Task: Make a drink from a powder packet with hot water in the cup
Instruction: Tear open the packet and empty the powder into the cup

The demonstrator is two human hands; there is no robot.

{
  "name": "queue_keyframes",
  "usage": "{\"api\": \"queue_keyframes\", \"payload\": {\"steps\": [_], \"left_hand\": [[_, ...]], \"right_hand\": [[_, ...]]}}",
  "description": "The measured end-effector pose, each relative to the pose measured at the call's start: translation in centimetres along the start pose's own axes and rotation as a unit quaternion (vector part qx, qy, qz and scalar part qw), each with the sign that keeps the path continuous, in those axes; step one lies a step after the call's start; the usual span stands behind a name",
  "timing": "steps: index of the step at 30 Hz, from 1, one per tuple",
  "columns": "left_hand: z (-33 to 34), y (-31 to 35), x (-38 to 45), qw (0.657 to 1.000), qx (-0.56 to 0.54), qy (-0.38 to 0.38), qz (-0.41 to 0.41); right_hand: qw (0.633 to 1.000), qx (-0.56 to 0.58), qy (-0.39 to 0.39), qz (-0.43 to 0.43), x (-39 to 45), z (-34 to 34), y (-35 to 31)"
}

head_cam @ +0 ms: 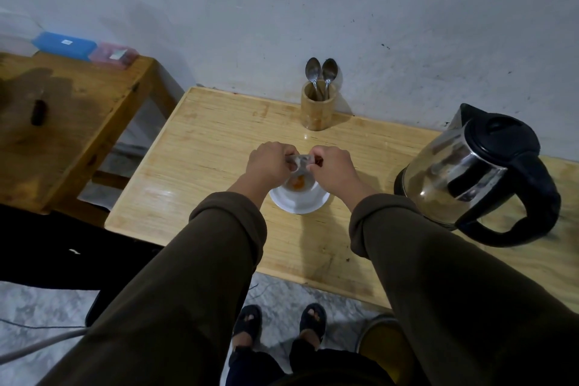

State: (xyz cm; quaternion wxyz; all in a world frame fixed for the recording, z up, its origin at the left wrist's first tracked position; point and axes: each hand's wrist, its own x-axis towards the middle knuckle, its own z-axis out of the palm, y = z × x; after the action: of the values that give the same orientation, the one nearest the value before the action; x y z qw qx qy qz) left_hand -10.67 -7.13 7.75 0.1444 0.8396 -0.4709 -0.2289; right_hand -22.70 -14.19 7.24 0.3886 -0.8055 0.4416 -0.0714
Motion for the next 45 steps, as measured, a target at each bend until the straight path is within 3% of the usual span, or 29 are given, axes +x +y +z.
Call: {"api": "queue_keyframes", "payload": {"steps": [12,25,28,32,36,38,45], "left_hand": [[0.6,0.0,0.1,1.000,0.022,0.013,0.003],[-2.1,-2.4,-0.3,0.984,-0.169,0.026,-0.055],[-3.2,-3.7,-0.3,0.955,-0.271,0.005,-0.118],[-4.8,-5.3,-0.7,0.870,-0.454,-0.046,-0.186],[-6.1,-7.4,-1.1,0.819,-0.532,-0.071,-0.205],[-6.4,-8.6,-1.2,0.822,-0.528,-0.076,-0.199],[-5.1,-12.9,-0.6,0.894,-0.412,-0.034,-0.175]], "right_hand": [[1.000,0.009,-0.008,0.007,0.0,0.0,0.1],[0.997,-0.058,0.040,-0.038,-0.3,0.1,-1.9],[0.995,-0.044,0.067,-0.060,-0.1,0.9,-3.4],[0.994,-0.025,0.076,-0.077,-0.1,2.7,-5.5],[0.994,-0.007,0.082,-0.078,-0.7,4.7,-7.3],[0.995,0.010,0.079,-0.059,-0.8,5.8,-7.8],[0.995,-0.033,0.092,-0.021,-1.0,9.9,-9.1]]}}
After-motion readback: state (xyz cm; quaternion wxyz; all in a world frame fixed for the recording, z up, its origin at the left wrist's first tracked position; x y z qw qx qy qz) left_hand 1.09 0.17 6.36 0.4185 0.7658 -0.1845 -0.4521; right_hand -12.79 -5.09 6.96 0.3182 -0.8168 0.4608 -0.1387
